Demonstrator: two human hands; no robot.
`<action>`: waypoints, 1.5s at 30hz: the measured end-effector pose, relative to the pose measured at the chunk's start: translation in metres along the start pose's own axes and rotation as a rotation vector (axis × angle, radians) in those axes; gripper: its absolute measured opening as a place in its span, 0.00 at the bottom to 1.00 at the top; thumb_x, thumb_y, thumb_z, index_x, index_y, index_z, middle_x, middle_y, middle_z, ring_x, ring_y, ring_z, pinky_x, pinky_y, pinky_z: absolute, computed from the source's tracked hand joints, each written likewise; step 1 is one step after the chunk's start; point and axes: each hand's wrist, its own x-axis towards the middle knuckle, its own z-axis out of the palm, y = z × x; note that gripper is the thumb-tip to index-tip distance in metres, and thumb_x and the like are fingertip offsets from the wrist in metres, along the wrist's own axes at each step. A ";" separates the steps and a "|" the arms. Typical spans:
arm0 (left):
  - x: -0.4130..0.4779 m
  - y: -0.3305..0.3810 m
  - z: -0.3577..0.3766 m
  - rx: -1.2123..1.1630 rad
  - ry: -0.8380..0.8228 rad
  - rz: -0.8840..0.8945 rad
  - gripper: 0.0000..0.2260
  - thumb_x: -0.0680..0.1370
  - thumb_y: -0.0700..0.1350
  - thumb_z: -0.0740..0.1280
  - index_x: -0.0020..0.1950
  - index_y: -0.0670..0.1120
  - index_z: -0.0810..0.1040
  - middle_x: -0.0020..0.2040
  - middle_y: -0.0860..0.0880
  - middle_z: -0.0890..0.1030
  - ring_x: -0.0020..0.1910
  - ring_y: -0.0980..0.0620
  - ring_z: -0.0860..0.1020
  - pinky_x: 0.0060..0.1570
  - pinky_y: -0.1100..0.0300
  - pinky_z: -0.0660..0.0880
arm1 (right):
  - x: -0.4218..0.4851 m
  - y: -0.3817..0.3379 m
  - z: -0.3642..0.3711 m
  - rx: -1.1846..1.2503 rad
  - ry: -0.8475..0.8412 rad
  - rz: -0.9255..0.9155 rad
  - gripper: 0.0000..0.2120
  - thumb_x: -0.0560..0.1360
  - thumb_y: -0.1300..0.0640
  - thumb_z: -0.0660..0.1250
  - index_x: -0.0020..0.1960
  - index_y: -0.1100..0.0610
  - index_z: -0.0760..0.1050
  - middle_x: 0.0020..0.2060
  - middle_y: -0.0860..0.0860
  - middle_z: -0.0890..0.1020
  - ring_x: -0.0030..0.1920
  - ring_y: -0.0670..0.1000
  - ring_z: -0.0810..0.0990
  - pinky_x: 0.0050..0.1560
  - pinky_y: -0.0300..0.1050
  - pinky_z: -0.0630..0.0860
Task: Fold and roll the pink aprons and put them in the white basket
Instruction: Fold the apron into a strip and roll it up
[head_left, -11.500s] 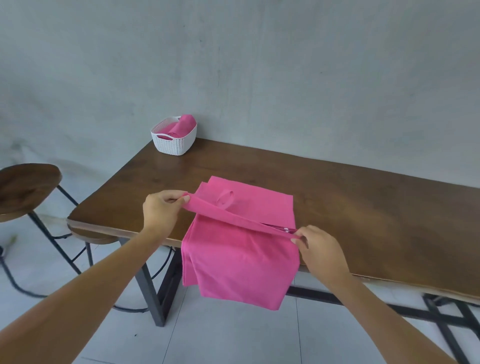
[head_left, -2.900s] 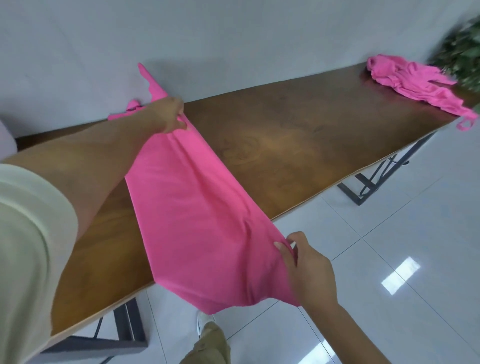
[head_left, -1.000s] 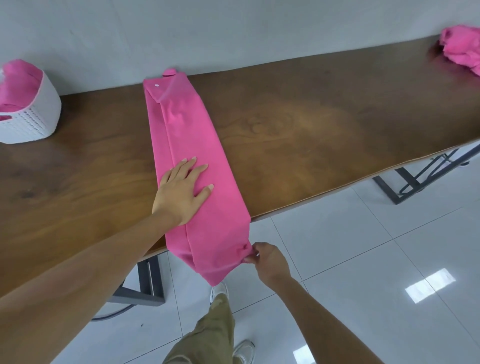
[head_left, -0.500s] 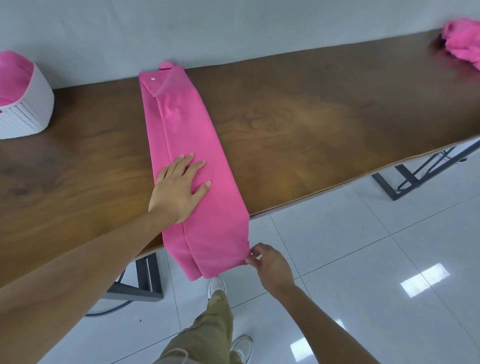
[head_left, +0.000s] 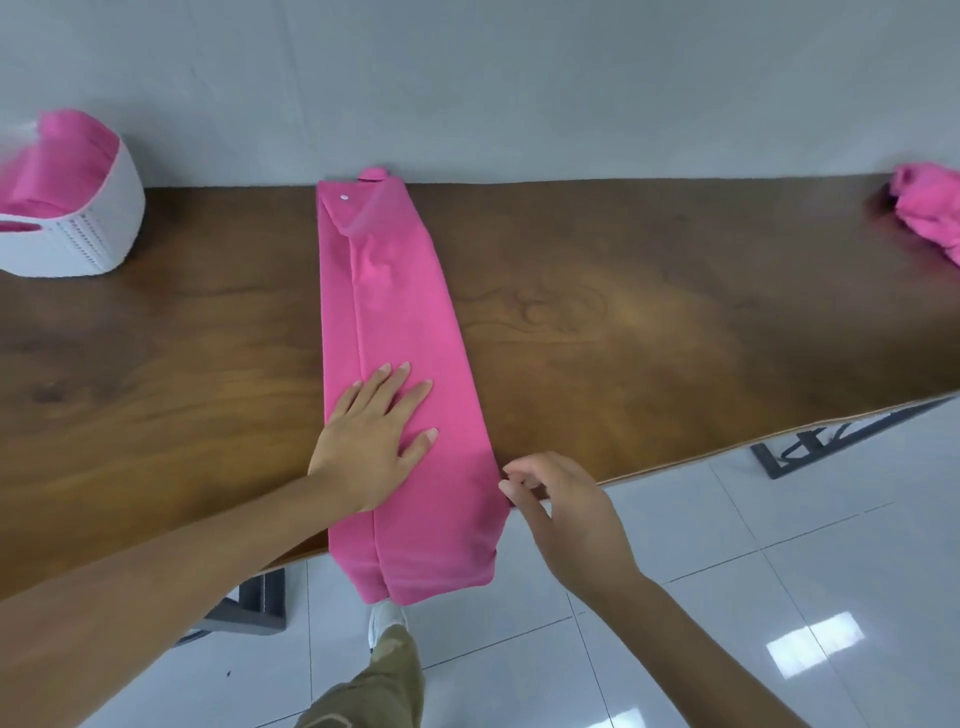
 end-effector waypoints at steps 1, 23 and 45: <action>-0.001 0.001 -0.001 0.007 -0.012 -0.001 0.32 0.80 0.67 0.40 0.83 0.57 0.48 0.84 0.52 0.48 0.82 0.52 0.43 0.80 0.50 0.44 | 0.009 -0.001 0.000 0.003 0.001 -0.007 0.06 0.81 0.47 0.65 0.54 0.47 0.78 0.47 0.38 0.79 0.52 0.42 0.77 0.50 0.38 0.75; 0.202 -0.150 -0.100 -0.689 0.244 -0.572 0.09 0.82 0.50 0.65 0.57 0.46 0.79 0.52 0.51 0.78 0.52 0.51 0.75 0.51 0.58 0.70 | 0.212 -0.030 0.025 -0.107 -0.091 -0.078 0.15 0.82 0.44 0.62 0.67 0.45 0.73 0.59 0.36 0.73 0.58 0.37 0.72 0.58 0.37 0.74; 0.339 -0.173 -0.085 -0.903 0.200 -0.842 0.09 0.77 0.48 0.71 0.48 0.42 0.79 0.53 0.40 0.81 0.51 0.40 0.81 0.38 0.56 0.70 | 0.414 -0.050 0.004 -0.246 -0.194 -0.212 0.12 0.81 0.47 0.64 0.63 0.47 0.75 0.56 0.41 0.77 0.52 0.40 0.75 0.53 0.38 0.74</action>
